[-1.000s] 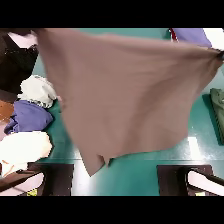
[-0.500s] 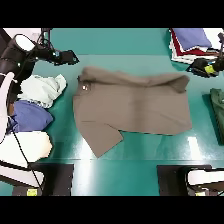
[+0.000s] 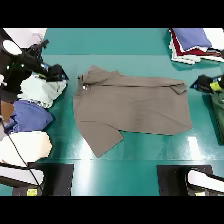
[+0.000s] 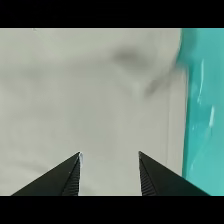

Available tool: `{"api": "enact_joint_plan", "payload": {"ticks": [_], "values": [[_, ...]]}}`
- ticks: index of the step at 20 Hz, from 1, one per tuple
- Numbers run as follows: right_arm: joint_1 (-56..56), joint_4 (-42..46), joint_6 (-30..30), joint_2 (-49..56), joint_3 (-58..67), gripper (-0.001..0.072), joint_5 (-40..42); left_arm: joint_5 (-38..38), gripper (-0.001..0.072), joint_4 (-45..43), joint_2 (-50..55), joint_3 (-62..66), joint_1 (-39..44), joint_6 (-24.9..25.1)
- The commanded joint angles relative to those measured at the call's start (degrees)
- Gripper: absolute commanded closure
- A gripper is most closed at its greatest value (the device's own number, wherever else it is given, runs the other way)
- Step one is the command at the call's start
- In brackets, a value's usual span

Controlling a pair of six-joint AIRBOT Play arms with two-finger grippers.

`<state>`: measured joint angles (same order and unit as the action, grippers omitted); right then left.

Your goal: Fold the shirts.

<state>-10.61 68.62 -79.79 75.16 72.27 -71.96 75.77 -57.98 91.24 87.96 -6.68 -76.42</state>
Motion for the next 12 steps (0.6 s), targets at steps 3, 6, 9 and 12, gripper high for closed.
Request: {"api": "enact_joint_plan", "payload": {"ticks": [3,6,9,12], "values": [[-3.0,-5.0,5.2,-12.2,-14.8,0.0305,-7.0,-2.8,0.0252,0.0,-13.1,-25.9,-0.9,2.3],[-4.7,-9.2,6.0,-15.7,-17.3,0.0305,-7.1,-4.8,0.0251,0.6,-19.1,-37.8,-0.9,3.5],[-4.6,-9.2,6.0,-17.4,-17.2,0.0305,-7.1,-8.2,0.0252,7.5,-20.4,-45.5,-0.9,7.3],[-4.5,-9.1,6.0,-18.6,-17.3,0.0305,-7.3,-13.0,0.0252,17.1,-20.2,-51.0,-0.9,14.0]]}}
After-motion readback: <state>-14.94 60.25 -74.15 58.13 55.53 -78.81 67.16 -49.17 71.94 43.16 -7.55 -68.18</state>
